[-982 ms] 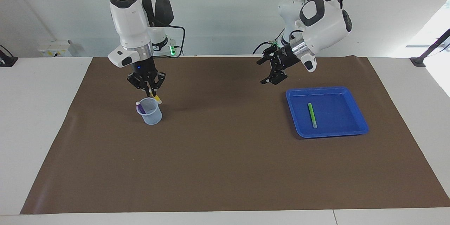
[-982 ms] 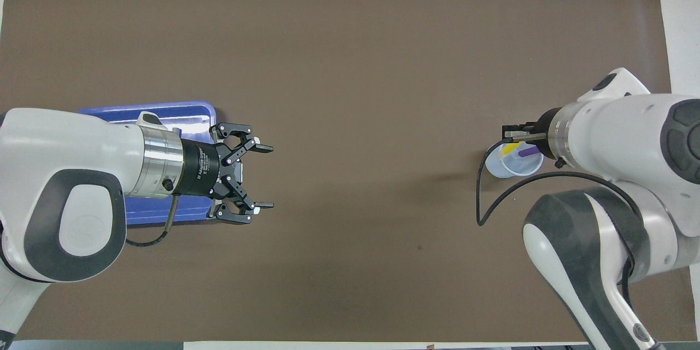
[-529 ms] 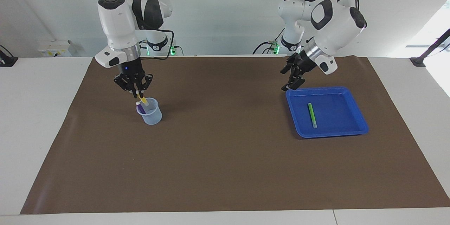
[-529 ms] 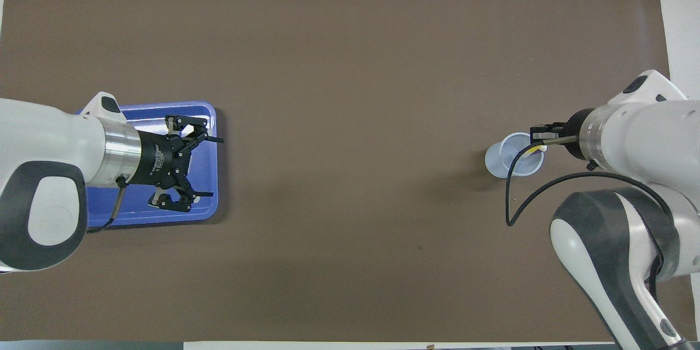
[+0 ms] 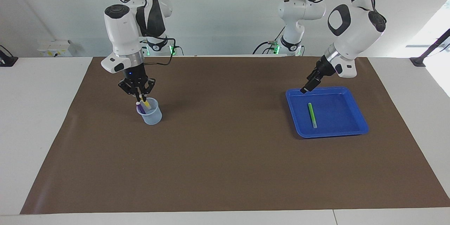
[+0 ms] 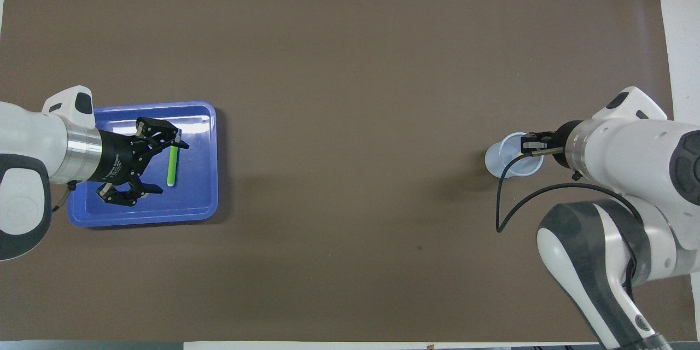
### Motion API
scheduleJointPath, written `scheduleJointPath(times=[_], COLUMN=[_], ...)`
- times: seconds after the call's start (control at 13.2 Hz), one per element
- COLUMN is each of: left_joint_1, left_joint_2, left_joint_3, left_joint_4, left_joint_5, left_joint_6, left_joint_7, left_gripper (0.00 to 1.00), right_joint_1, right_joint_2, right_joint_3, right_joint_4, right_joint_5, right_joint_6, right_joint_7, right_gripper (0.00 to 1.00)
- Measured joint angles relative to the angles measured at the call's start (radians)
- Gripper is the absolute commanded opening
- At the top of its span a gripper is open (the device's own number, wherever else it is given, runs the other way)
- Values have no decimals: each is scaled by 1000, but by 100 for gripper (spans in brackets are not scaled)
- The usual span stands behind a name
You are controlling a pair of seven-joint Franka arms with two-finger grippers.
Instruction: Transfer and insert pens with both arms
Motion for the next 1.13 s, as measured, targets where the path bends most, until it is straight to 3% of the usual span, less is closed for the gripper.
scheduleJointPath(times=[0.38, 0.83, 1.06, 1.13], left_joint_1=[29, 30, 30, 30], left_joint_2=[69, 227, 288, 304], left_joint_3=[0, -2, -4, -5], left_joint_4=[0, -2, 2, 5], left_joint_5=[183, 248, 299, 315], left_joint_6=[46, 181, 231, 237], left_joint_7=[391, 624, 654, 655], left_gripper=[100, 100, 94, 92], right_joint_1=[0, 1, 1, 1], right_joint_2=[-4, -4, -4, -4], right_joint_3=[0, 0, 0, 0], right_joint_4=[-62, -109, -113, -113], right_joint_5=[0, 0, 0, 0], right_joint_6=[34, 72, 72, 72], right_joint_7=[0, 0, 0, 0], right_gripper=[0, 0, 1, 13])
